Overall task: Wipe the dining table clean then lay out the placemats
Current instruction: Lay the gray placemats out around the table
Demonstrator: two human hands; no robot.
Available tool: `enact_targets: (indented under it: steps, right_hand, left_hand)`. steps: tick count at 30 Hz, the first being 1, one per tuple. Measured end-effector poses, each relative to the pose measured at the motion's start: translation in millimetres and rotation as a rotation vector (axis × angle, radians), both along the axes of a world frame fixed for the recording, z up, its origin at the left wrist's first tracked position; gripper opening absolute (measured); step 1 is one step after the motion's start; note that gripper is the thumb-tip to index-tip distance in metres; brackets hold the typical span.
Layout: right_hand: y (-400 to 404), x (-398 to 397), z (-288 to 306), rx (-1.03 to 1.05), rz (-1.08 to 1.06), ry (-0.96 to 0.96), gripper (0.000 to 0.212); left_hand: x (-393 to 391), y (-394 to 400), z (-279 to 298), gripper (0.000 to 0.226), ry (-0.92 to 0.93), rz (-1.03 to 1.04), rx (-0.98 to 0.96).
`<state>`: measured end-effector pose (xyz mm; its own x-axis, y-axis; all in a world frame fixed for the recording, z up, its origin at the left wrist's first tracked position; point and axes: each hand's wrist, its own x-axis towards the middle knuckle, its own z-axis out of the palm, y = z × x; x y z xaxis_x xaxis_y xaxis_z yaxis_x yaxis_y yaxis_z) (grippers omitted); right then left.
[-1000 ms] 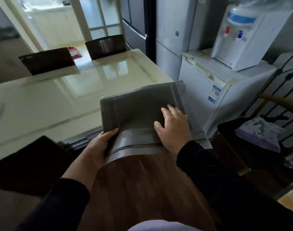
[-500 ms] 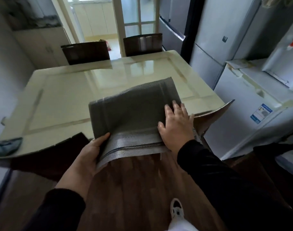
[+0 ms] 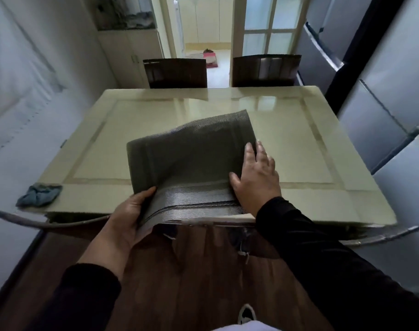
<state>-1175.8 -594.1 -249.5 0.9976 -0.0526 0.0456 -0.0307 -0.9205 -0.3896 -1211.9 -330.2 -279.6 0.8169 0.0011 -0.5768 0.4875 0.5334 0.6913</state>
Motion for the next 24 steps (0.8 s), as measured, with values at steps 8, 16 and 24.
enact_targets:
  steps: [8,16,24]
  right_hand:
    - [-17,88,-27,0.137,-0.052,0.119,0.098]
    - [-12,176,-65,0.331,-0.233,0.156,0.068]
    - [25,274,-114,0.317,-0.308,0.093,0.063]
  left_hand:
    - [72,-12,-9,0.036,0.003,0.046,0.051]
    - [183,4,-41,0.046,0.059,-0.044,0.176]
    - [311,21,-84,0.028,0.077,-0.124,0.269]
